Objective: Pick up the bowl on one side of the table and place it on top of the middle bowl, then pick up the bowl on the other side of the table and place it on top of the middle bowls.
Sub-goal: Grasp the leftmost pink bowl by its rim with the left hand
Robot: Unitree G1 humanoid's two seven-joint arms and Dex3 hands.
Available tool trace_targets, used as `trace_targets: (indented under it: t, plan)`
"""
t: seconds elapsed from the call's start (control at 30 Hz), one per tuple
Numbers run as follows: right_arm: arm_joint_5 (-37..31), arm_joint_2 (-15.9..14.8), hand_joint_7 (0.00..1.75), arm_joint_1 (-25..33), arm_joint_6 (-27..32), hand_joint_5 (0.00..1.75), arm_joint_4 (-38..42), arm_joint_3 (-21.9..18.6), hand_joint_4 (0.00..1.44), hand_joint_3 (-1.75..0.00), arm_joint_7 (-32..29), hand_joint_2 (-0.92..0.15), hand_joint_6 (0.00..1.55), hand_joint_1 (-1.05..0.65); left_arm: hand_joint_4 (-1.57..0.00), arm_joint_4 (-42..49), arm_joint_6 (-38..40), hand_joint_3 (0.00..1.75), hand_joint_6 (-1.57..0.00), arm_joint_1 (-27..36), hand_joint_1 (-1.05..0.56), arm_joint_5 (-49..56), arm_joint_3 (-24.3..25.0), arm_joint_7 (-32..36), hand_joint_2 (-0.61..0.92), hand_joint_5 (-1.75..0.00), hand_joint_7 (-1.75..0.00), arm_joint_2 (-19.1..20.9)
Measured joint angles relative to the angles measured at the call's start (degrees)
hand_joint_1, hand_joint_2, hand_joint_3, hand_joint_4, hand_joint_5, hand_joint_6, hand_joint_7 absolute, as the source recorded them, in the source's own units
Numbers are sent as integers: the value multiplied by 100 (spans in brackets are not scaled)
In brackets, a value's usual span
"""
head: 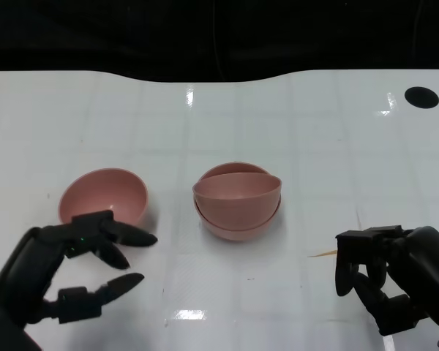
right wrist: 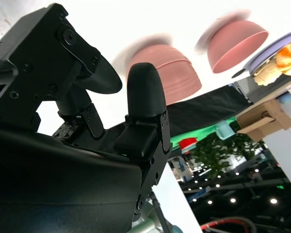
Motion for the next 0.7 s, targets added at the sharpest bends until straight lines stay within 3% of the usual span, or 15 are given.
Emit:
trace_targets:
  t: [0.13,0.37,0.57,0.7]
  plan:
    - [0,2,175,0,218,175,-40,-1,100,-166,138,-15,76,-7,-43,-425,222,4,-58,18,-44,415,103,161,92,-88,-17,131]
    - [23,3,175,-14,348,175,-131,-1,99,-164,264,-15,76,-5,-22,-819,470,9,-47,94,-54,1392,118,388,92,-81,-6,346]
    - [20,3,173,-13,530,175,-199,10,99,-162,373,-16,76,-7,-26,-970,779,5,-39,14,-59,2472,82,589,92,-54,0,571]
    - [8,2,172,-6,626,175,-254,16,99,-161,403,-16,77,-7,-27,-1015,1028,3,-37,-142,-59,2988,-19,619,90,-49,0,660]
